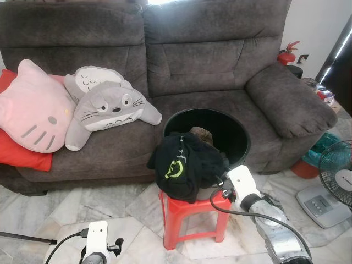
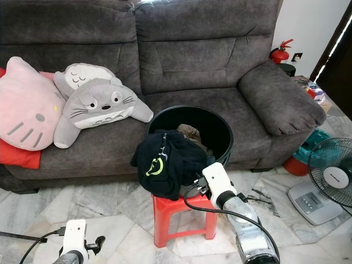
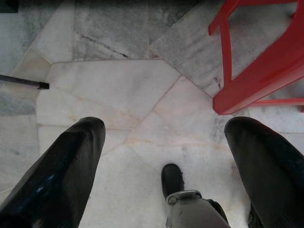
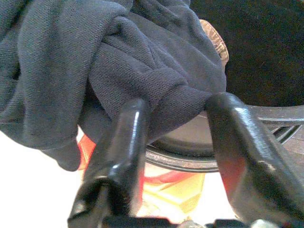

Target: Hang hanger

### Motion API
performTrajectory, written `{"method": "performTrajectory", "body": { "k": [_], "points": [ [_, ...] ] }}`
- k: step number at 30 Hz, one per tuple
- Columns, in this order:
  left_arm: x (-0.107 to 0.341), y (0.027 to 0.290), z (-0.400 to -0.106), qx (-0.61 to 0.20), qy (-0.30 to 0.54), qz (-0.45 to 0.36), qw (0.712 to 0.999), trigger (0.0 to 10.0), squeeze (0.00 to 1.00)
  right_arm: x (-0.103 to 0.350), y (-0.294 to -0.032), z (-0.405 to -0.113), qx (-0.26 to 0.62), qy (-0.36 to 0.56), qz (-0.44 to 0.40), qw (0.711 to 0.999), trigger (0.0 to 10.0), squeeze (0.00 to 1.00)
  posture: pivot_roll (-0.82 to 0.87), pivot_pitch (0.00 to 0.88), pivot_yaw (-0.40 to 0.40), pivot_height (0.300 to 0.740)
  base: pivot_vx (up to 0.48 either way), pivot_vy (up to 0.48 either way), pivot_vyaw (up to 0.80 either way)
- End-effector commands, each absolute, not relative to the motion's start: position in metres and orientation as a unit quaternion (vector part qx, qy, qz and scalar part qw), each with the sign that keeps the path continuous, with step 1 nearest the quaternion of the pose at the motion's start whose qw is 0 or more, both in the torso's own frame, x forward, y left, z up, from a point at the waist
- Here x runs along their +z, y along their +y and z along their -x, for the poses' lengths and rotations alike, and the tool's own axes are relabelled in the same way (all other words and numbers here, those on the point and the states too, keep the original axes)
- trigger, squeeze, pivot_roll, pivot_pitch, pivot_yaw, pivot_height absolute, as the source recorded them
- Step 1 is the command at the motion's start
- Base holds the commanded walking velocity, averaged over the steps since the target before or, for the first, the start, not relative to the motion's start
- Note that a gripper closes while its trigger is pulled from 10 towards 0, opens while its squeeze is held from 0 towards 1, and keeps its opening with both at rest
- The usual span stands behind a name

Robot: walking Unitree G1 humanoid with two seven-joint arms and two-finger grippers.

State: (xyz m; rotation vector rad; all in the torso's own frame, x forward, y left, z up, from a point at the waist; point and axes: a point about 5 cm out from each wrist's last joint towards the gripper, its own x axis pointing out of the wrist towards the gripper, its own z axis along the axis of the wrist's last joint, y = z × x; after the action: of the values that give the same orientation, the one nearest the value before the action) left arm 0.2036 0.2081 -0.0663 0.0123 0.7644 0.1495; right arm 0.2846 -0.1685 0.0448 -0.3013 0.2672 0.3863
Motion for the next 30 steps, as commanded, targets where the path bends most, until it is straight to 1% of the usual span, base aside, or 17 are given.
{"method": "performTrajectory", "body": {
  "k": [1,21,26,27,30],
  "points": [
    [-0.069,0.209,-0.199,0.077,0.383,-0.008,0.921,10.0,0.0,0.044,-0.167,-0.286,0.196,0.135,0.152,0.959,0.0,0.0,-0.1,0.0,0.004,0.716,0.0,0.0,0.0],
    [-0.069,0.21,-0.199,0.077,0.382,-0.01,0.921,10.0,0.0,0.05,-0.165,-0.29,0.185,0.117,0.15,0.964,0.0,0.0,-0.1,0.0,0.005,0.716,0.0,0.0,0.0],
    [-0.069,0.21,-0.199,0.077,0.382,-0.01,0.921,10.0,0.0,0.059,-0.171,-0.296,0.152,0.093,0.151,0.972,0.0,0.0,-0.1,0.0,0.005,0.716,0.0,0.0,0.0],
    [-0.069,0.21,-0.198,0.077,0.382,-0.01,0.921,10.0,0.0,0.069,-0.181,-0.3,0.114,0.066,0.152,0.98,0.0,0.0,-0.1,0.0,0.005,0.716,0.0,0.0,0.0],
    [-0.069,0.21,-0.198,0.077,0.382,-0.01,0.921,10.0,0.0,0.079,-0.195,-0.303,0.059,0.042,0.143,0.987,0.0,0.0,-0.1,0.0,0.005,0.716,0.0,0.0,0.0]
  ]
}}
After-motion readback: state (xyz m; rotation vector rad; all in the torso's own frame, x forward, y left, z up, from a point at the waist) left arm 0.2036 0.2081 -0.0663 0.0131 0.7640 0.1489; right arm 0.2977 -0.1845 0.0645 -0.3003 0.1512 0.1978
